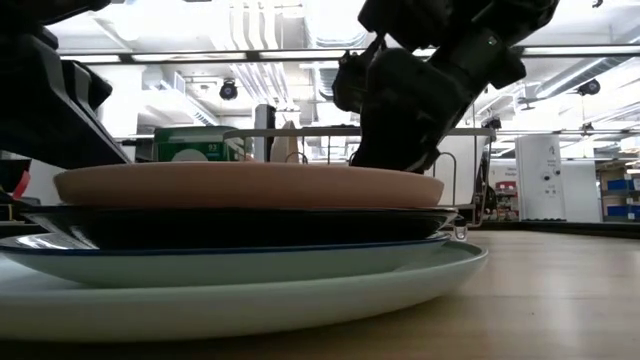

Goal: Sort dishes
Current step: Put the pink plate in the dishwasher rack

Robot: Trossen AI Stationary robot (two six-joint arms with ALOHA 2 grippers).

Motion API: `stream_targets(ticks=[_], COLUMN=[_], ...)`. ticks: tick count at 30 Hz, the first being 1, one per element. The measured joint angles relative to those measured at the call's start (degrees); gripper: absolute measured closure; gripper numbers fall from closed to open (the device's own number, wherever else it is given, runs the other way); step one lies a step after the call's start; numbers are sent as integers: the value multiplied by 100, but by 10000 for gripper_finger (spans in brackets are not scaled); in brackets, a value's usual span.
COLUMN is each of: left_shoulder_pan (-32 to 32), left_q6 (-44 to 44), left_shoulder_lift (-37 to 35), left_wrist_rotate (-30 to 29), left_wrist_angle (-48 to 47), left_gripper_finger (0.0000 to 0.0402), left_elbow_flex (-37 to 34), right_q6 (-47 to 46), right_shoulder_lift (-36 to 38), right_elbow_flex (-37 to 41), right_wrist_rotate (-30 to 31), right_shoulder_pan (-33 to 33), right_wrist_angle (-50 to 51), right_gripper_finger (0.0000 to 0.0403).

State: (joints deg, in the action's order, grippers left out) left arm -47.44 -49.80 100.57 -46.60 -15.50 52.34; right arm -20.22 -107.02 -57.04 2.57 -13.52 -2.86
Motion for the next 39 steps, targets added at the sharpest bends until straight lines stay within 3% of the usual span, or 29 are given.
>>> stream_targets(ticks=[5,16,21,29,34,39], left_shoulder_pan=[-4,-41,-261,-988,-1432,-1541], left_q6=[178,492,830,1221,1289,1282], left_shoulder_lift=[-11,-35,-89,-118,-118,-116], left_wrist_rotate=[-211,-446,-965,-2336,-3142,-3447], left_wrist_angle=[0,-12,-69,-261,-261,-247], left_gripper_finger=[401,401,401,401,401,401], left_elbow_flex=[38,156,346,727,783,793], right_q6=[107,297,390,785,1605,2558], right_shoulder_lift=[16,87,266,843,1544,2491], right_elbow_flex=[-82,-106,-87,-83,-78,-78], right_wrist_rotate=[95,203,215,258,342,356], right_shoulder_pan=[15,13,20,13,20,110], right_wrist_angle=[253,205,267,306,463,499], right_gripper_finger=[258,395,395,401,402,402])
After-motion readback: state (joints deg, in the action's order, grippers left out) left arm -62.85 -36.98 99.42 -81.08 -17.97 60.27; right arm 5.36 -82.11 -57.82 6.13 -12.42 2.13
